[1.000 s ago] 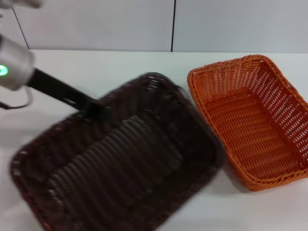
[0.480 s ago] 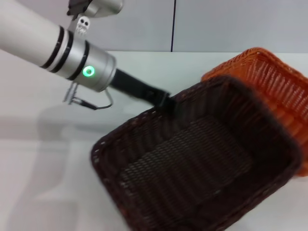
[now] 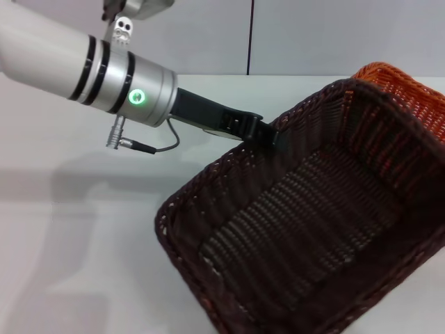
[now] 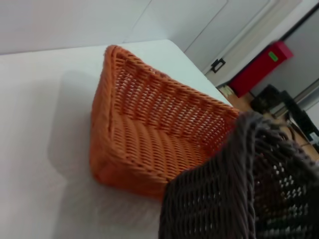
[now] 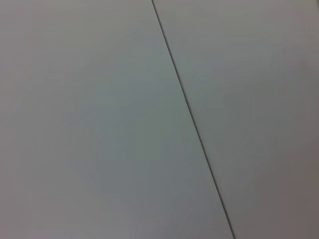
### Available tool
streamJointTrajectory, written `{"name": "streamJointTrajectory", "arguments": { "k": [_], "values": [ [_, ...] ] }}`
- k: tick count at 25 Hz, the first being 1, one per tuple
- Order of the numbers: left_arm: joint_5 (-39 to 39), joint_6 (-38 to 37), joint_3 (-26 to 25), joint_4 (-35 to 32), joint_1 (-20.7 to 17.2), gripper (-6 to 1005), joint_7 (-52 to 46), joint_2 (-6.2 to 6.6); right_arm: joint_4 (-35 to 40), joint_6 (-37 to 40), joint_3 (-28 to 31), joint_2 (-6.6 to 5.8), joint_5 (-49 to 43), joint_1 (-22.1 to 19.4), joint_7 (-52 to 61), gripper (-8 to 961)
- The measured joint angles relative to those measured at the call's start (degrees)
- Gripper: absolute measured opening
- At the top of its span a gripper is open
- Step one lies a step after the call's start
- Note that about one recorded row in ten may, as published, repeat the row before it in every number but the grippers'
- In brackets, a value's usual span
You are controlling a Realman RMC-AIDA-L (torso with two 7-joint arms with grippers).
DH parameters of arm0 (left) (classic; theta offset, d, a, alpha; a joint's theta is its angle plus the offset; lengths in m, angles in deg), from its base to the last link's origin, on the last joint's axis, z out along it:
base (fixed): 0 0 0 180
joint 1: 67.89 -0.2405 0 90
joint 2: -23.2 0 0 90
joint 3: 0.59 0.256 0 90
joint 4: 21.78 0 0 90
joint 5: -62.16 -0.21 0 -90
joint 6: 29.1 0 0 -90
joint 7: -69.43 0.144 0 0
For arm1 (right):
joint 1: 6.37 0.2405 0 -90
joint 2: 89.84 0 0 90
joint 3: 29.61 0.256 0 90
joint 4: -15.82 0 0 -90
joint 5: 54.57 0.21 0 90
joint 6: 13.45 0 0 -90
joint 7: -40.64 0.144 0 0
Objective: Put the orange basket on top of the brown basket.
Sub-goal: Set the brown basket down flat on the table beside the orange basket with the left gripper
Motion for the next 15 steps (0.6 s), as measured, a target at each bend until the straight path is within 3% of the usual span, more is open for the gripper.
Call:
{"name": "streamJointTrajectory", "arguments": {
  "k": [4,11,14,15],
  "values": [
    [0.4,0.7,-0.8,1.4,-1.7,207,0.0,0.43,0.0,0.0,-0.1,0.03,0.0,0.0,0.1,752],
    [0.5,2.2,-1.2,2.5,-3.0,375,0.1,0.77,-0.3,0.0,-2.0,0.03,0.0,0.2,0.3,752],
    [0.4,2.2,-1.1,2.6,-3.0,410,0.6,0.75,-0.5,-0.4,-5.3,-0.54,0.0,0.2,2.6,752],
    [0.4,2.2,-1.2,2.6,-3.0,422,1.0,0.71,-0.1,-1.6,-9.0,-1.14,0.0,0.1,6.4,752]
  ]
}}
